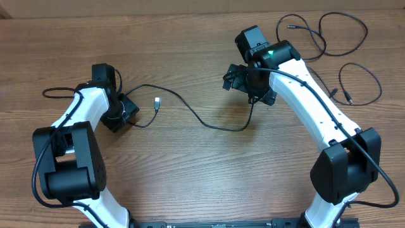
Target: Untangle cables
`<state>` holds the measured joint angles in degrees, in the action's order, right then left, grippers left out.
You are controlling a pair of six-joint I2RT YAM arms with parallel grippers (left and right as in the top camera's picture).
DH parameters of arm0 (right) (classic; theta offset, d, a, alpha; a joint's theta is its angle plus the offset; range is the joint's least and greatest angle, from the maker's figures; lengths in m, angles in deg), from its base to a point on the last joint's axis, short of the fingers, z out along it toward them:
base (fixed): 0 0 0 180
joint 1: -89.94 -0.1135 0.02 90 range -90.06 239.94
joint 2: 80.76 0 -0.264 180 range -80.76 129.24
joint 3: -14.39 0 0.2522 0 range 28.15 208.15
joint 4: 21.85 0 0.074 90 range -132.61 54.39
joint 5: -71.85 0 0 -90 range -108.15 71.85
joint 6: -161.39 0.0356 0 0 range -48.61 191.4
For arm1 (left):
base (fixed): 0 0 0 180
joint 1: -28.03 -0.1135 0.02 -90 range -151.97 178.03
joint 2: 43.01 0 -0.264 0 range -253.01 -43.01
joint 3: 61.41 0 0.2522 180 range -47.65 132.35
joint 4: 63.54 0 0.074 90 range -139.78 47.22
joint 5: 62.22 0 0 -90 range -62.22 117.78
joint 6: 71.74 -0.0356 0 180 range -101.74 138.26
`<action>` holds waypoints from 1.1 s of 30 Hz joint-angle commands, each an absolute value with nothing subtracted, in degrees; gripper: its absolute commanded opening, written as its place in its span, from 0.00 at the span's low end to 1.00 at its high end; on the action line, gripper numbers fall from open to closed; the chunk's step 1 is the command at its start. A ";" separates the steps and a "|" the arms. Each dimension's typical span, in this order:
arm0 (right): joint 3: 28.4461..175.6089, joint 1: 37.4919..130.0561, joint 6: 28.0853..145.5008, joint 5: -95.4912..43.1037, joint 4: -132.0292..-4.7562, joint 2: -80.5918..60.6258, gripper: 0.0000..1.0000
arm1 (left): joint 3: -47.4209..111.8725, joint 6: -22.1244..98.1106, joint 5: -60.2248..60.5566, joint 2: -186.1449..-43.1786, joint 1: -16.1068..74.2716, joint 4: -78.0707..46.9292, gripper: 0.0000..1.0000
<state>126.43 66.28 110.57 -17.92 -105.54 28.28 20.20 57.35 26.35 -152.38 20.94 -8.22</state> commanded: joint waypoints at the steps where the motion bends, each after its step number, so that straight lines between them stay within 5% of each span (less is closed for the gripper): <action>1: 126.78 66.43 110.33 -18.34 -105.28 28.67 1.00 | 19.57 58.18 26.70 -155.70 21.22 -8.74 0.61; 24: 126.78 66.43 110.33 -18.31 -105.32 28.67 1.00 | 19.88 55.49 28.34 -159.13 21.29 -5.18 0.26; 28: 126.78 66.43 110.31 -18.31 -105.28 28.67 1.00 | 21.41 55.49 28.19 -158.98 21.29 -1.68 0.04; 33: 126.78 66.43 110.31 -18.31 -105.28 28.67 1.00 | 22.98 55.49 28.16 -156.59 21.33 2.73 0.05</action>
<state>126.43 66.28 110.53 -17.96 -105.52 28.30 23.61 55.77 29.37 -155.02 20.94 0.66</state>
